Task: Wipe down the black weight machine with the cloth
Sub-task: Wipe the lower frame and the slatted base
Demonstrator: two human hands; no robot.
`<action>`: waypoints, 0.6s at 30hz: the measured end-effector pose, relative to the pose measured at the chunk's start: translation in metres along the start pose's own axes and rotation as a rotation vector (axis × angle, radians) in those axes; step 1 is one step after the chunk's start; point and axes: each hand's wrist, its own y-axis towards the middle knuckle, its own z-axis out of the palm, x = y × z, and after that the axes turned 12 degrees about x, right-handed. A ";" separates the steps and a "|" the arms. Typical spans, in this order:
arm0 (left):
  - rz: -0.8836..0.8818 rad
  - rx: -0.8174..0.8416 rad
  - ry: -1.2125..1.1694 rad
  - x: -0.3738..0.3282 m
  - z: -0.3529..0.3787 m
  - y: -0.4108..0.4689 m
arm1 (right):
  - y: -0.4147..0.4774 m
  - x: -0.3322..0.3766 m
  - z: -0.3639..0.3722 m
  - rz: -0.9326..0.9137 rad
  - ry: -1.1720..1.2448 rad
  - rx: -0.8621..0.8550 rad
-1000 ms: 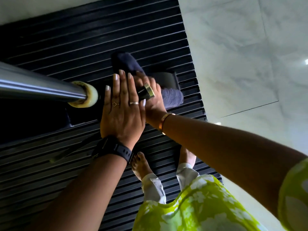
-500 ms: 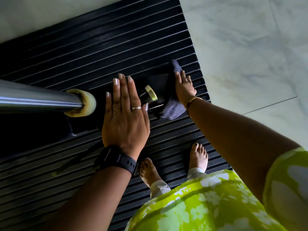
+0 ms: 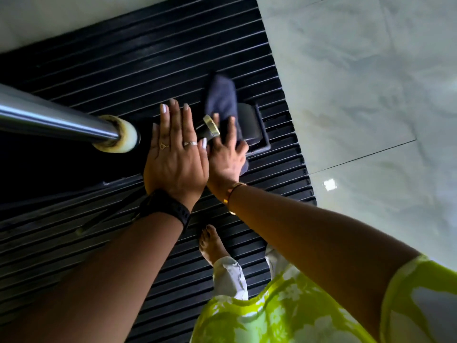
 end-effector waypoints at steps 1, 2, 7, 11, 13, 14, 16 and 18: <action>0.003 -0.001 0.006 0.000 -0.001 -0.001 | -0.006 0.003 -0.002 -0.072 -0.088 0.053; 0.003 -0.005 0.017 0.000 -0.001 -0.001 | -0.008 0.005 -0.004 -0.137 -0.154 0.084; -0.003 0.043 0.035 0.000 -0.005 -0.002 | 0.021 0.007 -0.030 -0.296 -0.331 0.047; 0.001 0.018 0.039 0.002 -0.003 -0.001 | 0.067 -0.006 -0.045 -0.197 -0.212 -0.025; -0.007 0.013 0.046 0.003 0.000 -0.001 | 0.088 -0.020 -0.051 -0.086 -0.062 -0.064; -0.011 0.011 0.048 0.002 0.000 -0.001 | 0.096 -0.027 -0.055 -0.025 0.003 -0.062; -0.013 -0.003 0.058 0.002 0.002 -0.001 | 0.115 -0.046 -0.059 0.074 0.118 -0.025; -0.010 -0.009 0.074 0.002 0.005 -0.002 | 0.131 -0.064 -0.060 0.118 0.192 -0.007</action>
